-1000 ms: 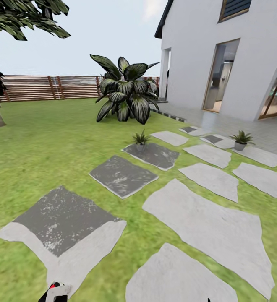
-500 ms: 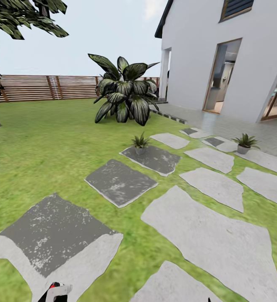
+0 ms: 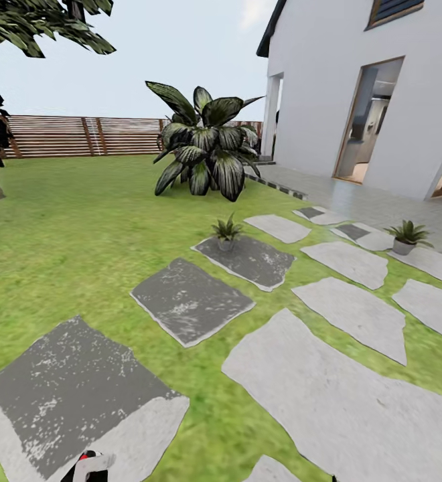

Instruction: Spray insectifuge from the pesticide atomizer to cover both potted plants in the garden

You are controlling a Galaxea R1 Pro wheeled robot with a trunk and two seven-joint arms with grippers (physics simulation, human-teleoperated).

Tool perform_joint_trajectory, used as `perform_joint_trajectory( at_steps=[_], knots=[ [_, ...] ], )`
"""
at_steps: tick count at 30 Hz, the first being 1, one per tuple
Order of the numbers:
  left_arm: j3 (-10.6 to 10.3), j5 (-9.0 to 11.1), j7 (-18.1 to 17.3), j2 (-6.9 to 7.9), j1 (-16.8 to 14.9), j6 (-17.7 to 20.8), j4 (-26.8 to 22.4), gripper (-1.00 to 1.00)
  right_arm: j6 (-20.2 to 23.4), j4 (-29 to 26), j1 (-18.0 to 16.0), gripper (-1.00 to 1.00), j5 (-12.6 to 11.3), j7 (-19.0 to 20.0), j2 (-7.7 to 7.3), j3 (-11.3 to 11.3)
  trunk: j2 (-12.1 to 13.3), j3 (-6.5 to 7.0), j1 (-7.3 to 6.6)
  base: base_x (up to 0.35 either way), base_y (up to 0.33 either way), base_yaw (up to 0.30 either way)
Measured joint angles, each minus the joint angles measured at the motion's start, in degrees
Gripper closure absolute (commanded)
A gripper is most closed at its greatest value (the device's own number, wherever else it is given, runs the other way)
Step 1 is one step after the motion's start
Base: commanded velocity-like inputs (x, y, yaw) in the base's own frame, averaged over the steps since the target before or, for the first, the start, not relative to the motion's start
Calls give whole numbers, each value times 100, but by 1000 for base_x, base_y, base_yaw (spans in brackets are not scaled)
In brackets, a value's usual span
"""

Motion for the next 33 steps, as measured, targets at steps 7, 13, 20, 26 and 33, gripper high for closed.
perform_joint_trajectory(
  at_steps=[7, 13, 20, 26, 33],
  knots=[
    [3, -6, -2, -9, 0, 0, -1, 100, 6, 1, 0, -100, 0, 2, 9, 0, 0, 0, 0, 330, -90, 0],
    [-3, -14, -4, -9, 0, -1, 7, 100, 4, 3, 0, -100, 6, 2, 38, 1, 0, 0, 0, 335, -17, 0],
    [-6, -37, -4, -9, 0, 0, 8, 100, 3, 5, 0, -100, 16, 2, 67, 2, 0, 0, 0, 336, -1, 0],
    [0, -30, -4, 3, 0, 0, 16, 100, 4, 9, 0, -100, 22, 2, 78, 2, 0, 0, 0, 336, 0, 0],
    [3, -16, -4, 10, 2, -1, 17, 100, 6, 10, 0, -100, 24, 2, 79, 2, 0, 0, 0, 339, 0, 0]
  ],
)
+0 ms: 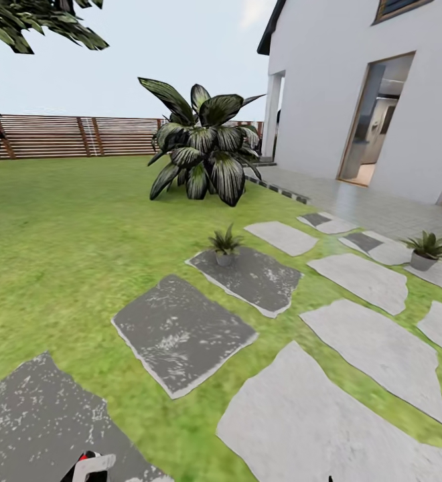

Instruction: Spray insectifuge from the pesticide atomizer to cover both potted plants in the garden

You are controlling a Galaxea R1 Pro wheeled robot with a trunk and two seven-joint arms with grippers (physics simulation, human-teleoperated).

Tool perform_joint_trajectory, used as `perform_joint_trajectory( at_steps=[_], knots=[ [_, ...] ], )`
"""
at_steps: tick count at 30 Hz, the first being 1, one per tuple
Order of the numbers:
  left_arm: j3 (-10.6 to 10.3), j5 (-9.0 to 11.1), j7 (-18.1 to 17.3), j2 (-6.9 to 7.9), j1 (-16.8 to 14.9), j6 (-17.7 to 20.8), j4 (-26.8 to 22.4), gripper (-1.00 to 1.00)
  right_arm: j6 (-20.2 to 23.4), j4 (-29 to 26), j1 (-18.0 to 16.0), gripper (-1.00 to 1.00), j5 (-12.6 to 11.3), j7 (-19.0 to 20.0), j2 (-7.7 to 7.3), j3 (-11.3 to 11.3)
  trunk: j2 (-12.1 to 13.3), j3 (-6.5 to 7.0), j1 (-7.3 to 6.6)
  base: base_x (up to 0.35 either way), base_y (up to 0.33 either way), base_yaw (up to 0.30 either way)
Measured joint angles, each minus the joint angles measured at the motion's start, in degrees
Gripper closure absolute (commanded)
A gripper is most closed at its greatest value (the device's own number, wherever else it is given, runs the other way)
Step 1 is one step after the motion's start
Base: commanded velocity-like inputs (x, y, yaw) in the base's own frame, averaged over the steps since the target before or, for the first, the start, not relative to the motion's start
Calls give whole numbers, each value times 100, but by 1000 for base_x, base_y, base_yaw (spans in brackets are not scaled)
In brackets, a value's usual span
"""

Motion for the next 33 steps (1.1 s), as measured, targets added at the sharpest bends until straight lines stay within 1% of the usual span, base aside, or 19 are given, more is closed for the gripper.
perform_joint_trajectory(
  at_steps=[6, 19, 33],
  knots=[
    [5, 8, 0, 7, 2, 0, -7, 100, -2, -1, 0, -100, 0, -4, 0, -4, 0, 0, 0, 339, 28, 0],
    [9, 9, -7, 17, 1, -5, -2, 100, -6, -13, 0, -100, 1, -6, -34, -31, 0, 0, 0, 339, 91, 0],
    [10, 0, -9, 19, 8, 0, 0, 100, -6, -15, 0, -100, -11, -7, -18, -30, 0, 0, 0, 339, 21, 0]
  ],
)
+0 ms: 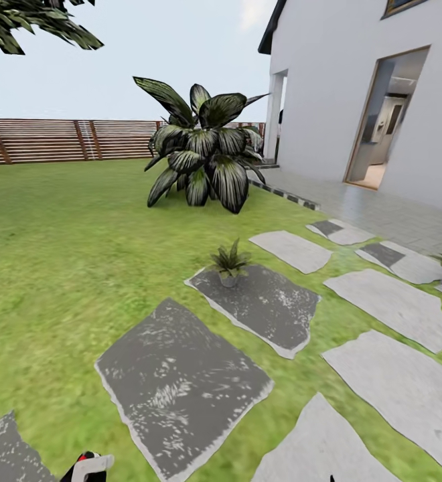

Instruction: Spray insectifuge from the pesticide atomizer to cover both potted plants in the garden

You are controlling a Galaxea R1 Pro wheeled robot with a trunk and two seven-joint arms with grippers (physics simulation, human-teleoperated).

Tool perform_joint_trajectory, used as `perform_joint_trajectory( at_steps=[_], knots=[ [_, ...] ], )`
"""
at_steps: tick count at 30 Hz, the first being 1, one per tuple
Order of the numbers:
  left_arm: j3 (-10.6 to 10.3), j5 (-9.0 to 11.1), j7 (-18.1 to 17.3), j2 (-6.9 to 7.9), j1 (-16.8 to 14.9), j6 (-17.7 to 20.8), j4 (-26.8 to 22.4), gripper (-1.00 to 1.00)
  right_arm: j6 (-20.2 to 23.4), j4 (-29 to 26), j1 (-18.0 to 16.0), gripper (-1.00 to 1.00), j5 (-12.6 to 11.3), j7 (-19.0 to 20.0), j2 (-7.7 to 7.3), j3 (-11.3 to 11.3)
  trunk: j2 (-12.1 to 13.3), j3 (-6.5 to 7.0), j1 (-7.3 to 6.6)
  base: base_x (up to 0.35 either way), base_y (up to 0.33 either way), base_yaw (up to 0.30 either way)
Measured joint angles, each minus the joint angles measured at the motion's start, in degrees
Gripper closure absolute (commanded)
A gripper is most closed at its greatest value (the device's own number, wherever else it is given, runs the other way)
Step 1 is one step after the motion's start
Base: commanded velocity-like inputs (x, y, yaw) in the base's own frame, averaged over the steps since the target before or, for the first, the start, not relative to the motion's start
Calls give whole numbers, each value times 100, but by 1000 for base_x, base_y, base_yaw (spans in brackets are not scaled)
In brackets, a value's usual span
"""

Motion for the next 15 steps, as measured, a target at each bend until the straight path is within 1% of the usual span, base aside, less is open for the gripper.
perform_joint_trajectory(
  at_steps=[11, 13, 15],
  knots=[
    [-7, -5, -1, -2, 42, -2, -9, 100, 0, -9, 0, -100, -21, 0, -24, -11, 0, 0, 0, 336, 141, -2],
    [-6, -5, -1, -2, 42, -1, -9, 100, 1, -9, 0, -100, -21, 4, -25, -7, 0, 0, 0, 309, 201, -100],
    [-3, 0, -1, -2, 41, -1, -8, 100, 6, -7, 1, -100, -18, 16, -26, -5, 0, 0, 0, 302, 213, -197]
  ],
)
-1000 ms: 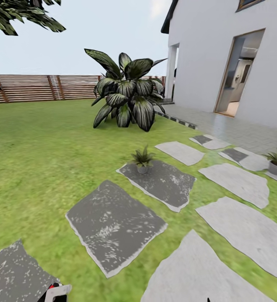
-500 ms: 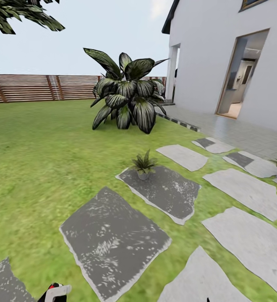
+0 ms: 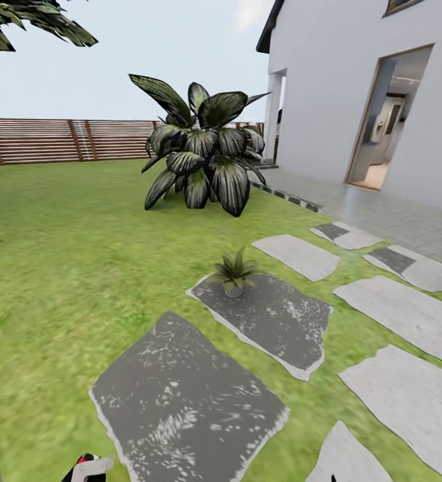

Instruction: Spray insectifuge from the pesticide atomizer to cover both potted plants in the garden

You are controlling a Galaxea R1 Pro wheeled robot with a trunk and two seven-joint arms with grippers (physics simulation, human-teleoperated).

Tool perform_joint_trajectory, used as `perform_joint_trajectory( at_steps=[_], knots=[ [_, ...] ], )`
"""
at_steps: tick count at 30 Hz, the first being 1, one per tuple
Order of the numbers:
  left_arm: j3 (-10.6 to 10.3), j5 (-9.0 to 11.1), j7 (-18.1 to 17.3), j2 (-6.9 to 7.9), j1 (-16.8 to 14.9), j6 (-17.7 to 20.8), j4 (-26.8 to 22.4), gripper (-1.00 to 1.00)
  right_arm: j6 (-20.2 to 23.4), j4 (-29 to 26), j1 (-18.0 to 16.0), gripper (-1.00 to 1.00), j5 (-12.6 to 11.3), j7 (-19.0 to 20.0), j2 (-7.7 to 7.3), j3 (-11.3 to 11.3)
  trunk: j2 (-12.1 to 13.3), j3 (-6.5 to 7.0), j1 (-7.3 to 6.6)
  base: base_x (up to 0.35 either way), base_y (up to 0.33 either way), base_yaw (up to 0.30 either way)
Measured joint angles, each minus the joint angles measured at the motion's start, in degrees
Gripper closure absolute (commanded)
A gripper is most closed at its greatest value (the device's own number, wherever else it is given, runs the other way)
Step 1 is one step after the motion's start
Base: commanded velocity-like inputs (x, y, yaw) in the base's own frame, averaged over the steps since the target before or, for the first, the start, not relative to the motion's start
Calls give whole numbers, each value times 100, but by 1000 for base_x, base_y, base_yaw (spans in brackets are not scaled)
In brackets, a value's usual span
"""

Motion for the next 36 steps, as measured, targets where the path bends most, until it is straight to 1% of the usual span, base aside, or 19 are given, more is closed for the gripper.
perform_joint_trajectory(
  at_steps=[10, 19, 36],
  knots=[
    [4, 2, 0, 0, 16, 0, 0, 100, 3, 14, 0, -100, 12, 22, 7, 11, 0, 0, 1, 278, 234, -251],
    [5, 2, 0, 0, 17, 0, 0, 100, 2, 15, 0, -100, 19, 30, 9, 12, 0, 0, 1, 205, 281, -251],
    [5, -7, 0, 0, 18, 0, -1, 100, 2, 15, -1, -100, 24, 31, 26, 16, 0, 0, 0, 226, 266, -38]
  ],
)
